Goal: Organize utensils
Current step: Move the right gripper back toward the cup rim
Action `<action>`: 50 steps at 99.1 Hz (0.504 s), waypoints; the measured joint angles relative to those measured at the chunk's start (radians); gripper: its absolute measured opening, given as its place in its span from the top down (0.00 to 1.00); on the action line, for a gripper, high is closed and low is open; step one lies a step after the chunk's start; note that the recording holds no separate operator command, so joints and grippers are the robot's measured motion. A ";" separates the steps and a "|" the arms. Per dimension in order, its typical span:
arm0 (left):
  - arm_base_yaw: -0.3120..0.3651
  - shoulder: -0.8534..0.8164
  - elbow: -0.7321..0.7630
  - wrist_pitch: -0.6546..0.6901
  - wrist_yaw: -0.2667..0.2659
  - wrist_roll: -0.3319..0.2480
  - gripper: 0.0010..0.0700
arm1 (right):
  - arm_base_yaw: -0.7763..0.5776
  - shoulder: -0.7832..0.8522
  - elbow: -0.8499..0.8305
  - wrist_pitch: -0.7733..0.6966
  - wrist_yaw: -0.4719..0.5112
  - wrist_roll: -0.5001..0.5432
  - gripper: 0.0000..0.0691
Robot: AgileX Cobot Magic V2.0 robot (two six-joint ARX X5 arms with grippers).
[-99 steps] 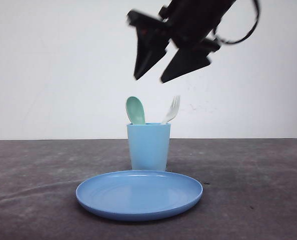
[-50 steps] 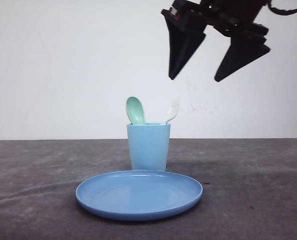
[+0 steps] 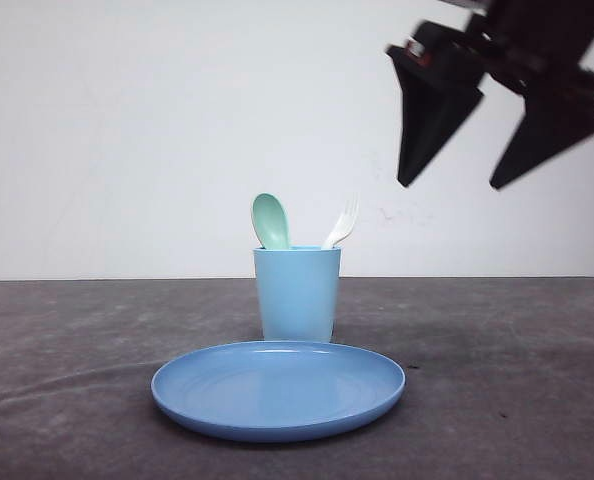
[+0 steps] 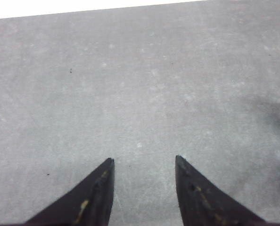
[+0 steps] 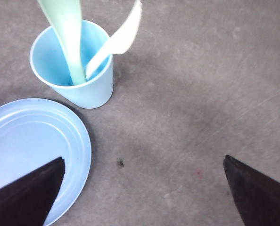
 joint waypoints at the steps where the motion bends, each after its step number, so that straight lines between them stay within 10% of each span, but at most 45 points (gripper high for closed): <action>1: 0.000 0.000 0.000 0.000 0.000 0.000 0.67 | -0.006 0.000 -0.008 0.009 -0.008 0.000 0.02; 50: 0.000 0.000 0.000 -0.002 0.000 0.000 0.67 | -0.097 0.044 -0.262 0.515 -0.325 0.007 0.02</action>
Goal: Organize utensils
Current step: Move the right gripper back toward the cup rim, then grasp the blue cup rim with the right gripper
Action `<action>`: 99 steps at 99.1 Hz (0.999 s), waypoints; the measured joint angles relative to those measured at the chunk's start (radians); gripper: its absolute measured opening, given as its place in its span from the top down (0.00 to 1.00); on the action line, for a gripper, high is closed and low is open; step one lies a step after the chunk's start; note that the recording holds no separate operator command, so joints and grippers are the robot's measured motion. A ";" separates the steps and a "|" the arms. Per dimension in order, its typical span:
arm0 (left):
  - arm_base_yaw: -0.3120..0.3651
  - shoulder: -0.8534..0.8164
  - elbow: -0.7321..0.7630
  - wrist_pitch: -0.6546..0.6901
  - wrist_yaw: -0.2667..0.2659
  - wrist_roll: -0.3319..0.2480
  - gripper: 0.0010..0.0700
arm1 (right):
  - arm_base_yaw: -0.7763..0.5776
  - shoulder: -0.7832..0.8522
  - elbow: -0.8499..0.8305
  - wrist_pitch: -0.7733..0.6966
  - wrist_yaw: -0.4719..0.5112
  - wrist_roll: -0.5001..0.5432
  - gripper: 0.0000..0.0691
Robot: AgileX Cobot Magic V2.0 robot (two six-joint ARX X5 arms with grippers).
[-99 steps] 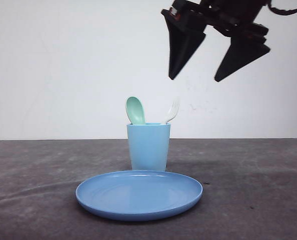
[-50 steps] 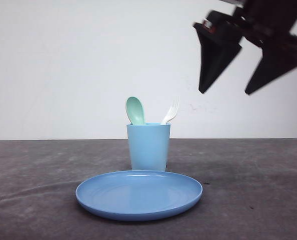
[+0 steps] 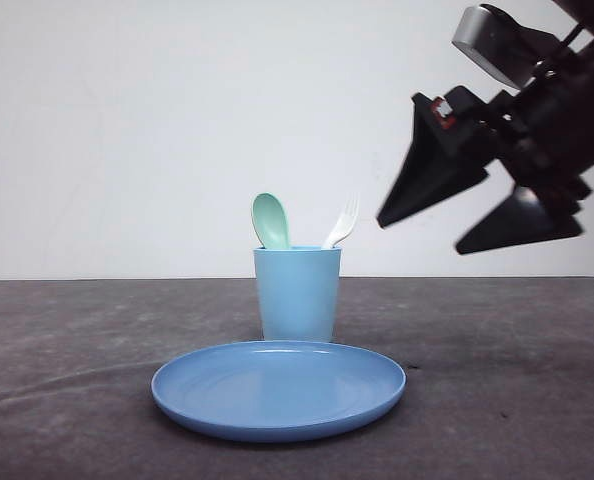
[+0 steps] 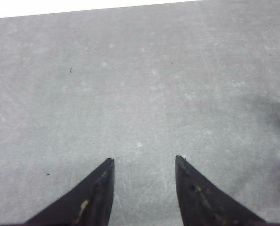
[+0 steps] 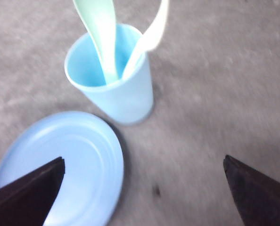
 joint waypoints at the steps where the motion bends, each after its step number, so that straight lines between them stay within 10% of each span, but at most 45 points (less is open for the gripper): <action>1: 0.000 0.000 0.000 0.000 0.000 0.000 0.67 | 0.000 0.005 0.000 0.008 -0.006 0.000 0.02; 99: 0.000 0.000 0.000 0.000 0.000 0.000 0.67 | 0.095 0.383 0.001 0.563 -0.006 -0.011 0.01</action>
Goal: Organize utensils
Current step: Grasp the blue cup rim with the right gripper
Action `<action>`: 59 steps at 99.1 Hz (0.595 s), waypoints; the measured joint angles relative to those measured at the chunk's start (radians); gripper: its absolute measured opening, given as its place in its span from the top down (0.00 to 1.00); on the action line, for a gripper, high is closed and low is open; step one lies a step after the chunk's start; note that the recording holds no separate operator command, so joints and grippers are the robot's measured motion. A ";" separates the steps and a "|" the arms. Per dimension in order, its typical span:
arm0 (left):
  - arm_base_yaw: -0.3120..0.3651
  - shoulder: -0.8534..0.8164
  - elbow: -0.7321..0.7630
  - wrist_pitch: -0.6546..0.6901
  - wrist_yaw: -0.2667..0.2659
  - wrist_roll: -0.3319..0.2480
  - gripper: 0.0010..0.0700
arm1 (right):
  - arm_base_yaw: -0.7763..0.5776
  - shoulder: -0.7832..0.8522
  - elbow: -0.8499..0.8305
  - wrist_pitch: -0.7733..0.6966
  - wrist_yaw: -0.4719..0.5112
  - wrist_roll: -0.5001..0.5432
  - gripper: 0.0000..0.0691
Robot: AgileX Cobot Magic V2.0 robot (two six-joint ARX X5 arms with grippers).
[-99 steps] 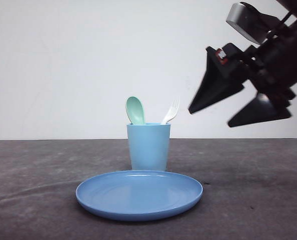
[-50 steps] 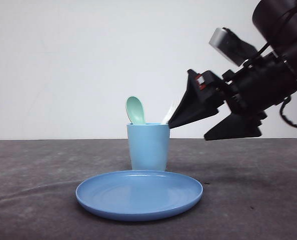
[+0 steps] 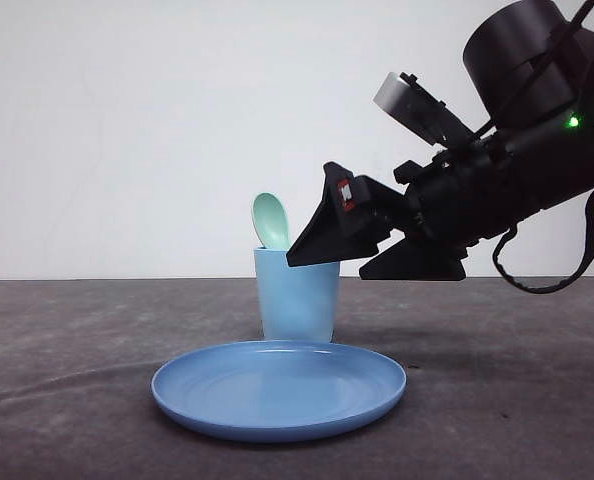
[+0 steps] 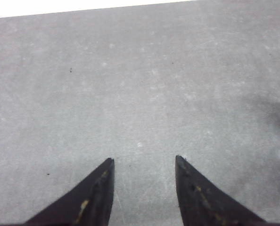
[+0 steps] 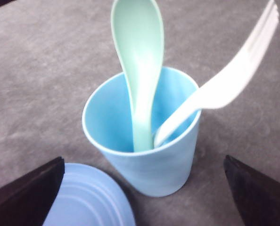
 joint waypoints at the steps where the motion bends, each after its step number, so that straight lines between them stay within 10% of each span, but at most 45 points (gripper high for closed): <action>1: 0.000 0.000 0.000 0.000 0.000 0.000 0.67 | 0.001 0.003 0.001 0.001 0.000 0.000 0.01; 59: 0.000 0.000 0.000 0.013 0.000 0.000 0.67 | 0.035 0.116 0.135 -0.007 0.025 -0.034 0.01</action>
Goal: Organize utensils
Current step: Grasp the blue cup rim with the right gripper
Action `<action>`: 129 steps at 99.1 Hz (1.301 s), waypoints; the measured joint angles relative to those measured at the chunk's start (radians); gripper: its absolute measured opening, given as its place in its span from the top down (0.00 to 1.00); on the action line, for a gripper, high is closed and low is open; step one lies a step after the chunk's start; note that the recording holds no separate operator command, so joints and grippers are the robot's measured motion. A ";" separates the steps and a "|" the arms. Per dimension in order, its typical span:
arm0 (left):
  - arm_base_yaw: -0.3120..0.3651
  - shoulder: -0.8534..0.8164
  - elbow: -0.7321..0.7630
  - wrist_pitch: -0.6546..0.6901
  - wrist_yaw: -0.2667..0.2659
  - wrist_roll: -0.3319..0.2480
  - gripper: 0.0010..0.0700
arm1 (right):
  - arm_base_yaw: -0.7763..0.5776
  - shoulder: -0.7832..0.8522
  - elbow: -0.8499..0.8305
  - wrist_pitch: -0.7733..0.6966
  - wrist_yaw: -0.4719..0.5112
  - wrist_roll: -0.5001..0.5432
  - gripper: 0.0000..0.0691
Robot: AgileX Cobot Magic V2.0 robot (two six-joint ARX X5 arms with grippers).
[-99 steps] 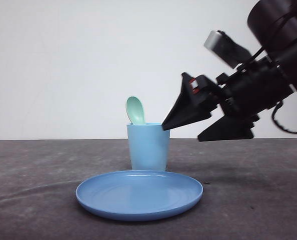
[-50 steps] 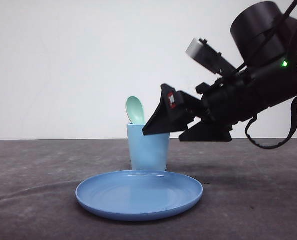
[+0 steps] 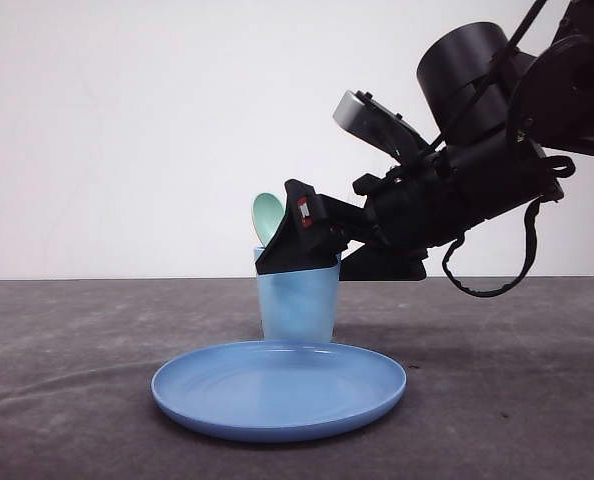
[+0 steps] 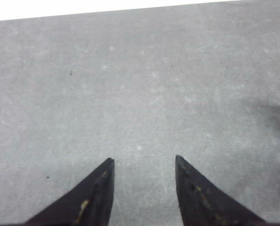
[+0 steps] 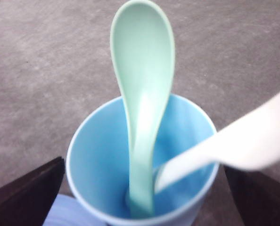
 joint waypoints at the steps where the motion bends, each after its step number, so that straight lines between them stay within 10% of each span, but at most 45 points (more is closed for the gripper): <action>1: 0.000 0.000 0.000 0.000 0.000 0.000 0.67 | 0.000 0.000 0.003 0.000 0.001 0.000 0.01; 60: 0.000 0.000 0.000 0.002 0.000 0.000 0.67 | 0.020 0.040 0.035 -0.026 0.028 0.000 0.02; 92: 0.000 0.000 0.000 0.002 0.000 0.000 0.67 | 0.021 0.040 0.035 -0.050 0.028 0.000 0.26; 129: 0.000 0.000 0.000 0.002 0.000 0.001 0.67 | 0.024 0.040 0.035 -0.002 0.023 0.002 0.29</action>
